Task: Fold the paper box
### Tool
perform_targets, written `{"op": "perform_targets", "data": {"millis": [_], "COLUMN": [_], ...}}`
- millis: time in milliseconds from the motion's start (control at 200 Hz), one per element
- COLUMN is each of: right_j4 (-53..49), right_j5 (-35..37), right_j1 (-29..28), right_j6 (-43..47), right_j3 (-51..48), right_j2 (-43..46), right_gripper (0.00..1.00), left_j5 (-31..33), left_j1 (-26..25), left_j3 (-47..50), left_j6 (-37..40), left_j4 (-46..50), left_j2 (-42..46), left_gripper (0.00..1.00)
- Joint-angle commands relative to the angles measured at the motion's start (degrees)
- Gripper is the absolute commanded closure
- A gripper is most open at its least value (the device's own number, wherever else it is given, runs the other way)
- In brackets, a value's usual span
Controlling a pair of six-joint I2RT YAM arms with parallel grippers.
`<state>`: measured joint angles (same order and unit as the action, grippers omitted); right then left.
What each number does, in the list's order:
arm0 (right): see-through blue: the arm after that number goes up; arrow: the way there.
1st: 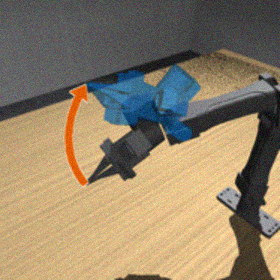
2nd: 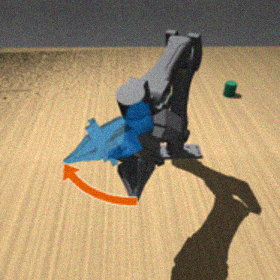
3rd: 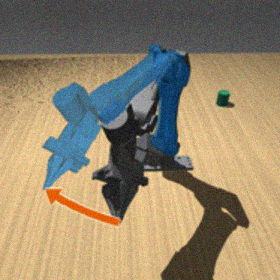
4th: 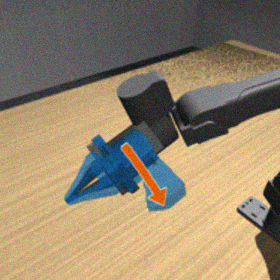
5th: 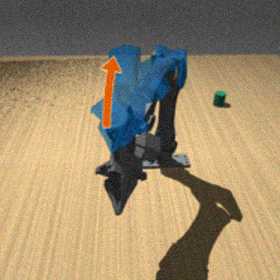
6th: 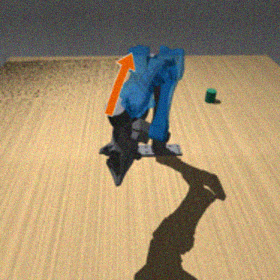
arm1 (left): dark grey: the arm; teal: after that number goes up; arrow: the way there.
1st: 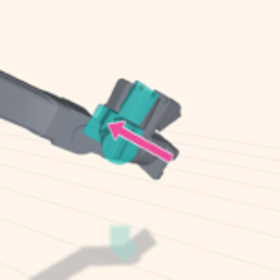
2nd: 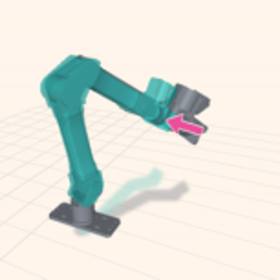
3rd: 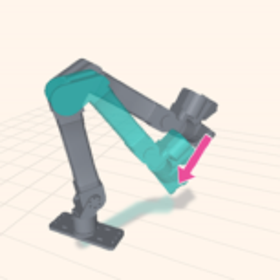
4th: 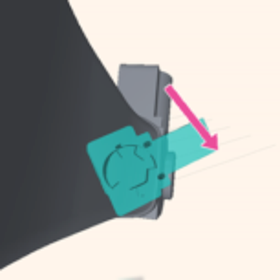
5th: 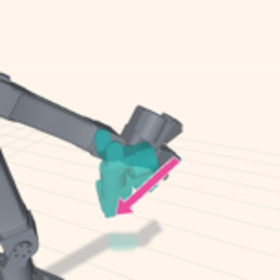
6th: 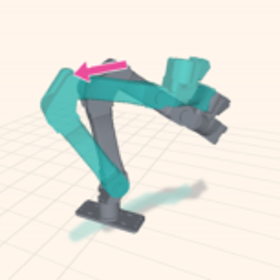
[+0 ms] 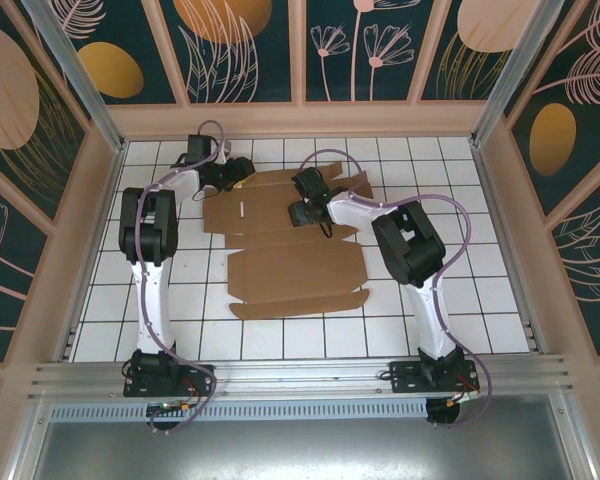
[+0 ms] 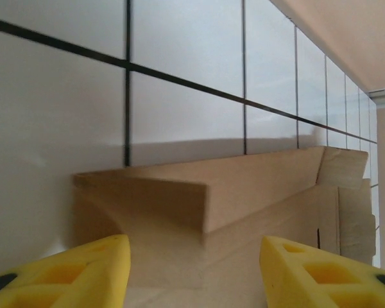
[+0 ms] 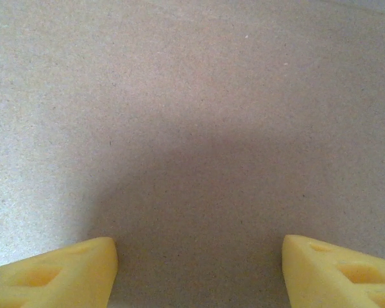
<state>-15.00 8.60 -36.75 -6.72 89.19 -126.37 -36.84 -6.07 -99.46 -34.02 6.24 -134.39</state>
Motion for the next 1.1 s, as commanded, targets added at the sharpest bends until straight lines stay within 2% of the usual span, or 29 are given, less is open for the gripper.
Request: {"op": "perform_targets", "data": {"millis": [0,95,225,305,405,570,696,826,1096], "right_j4": [-6.84,-6.89,-6.7,-6.7,-6.62,-6.64,-6.37,-6.22,-6.22], "right_j5": [-0.71,-0.69,-1.53,-2.18,-2.46,-3.45,-4.54,-5.26,-5.78], "right_j1": [-0.15,0.16,0.55,0.62,0.56,0.46,0.3,0.2,0.14], "right_j6": [-0.52,-0.61,-0.79,-0.89,-0.79,-0.65,-0.58,-0.28,0.04], "right_j3": [-2.26,-2.43,-2.62,-2.57,-2.64,-2.61,-2.86,-3.05,-3.03], "right_j2": [-6.44,-6.61,-6.75,-6.88,-6.97,-6.9,-6.77,-7.3,-7.67], "right_gripper": [0.31,0.31,0.31,0.31,0.31,0.31,0.31,0.31,0.36], "left_j5": [-0.69,0.13,2.77,4.51,10.26,15.32,12.32,5.77,-9.3], "left_j1": [-1.27,-1.15,1.4,4.42,7.28,9.57,10.1,10.09,10.01], "left_j3": [-2.91,-2.57,0.11,5.78,12.6,23.0,27.81,28.5,33.43], "left_j6": [-1.55,-1.66,-0.17,0.32,3.94,7.18,8.64,8.03,0.23], "left_j4": [0.41,0.57,1.78,0.97,3.32,4.96,2.59,0.43,-13.13], "left_j2": [-1.24,-0.27,6.46,12.39,18.86,22.58,21.95,18.67,15.85], "left_gripper": [0.44,0.44,0.39,0.37,0.33,0.3,0.31,0.34,0.45]}}
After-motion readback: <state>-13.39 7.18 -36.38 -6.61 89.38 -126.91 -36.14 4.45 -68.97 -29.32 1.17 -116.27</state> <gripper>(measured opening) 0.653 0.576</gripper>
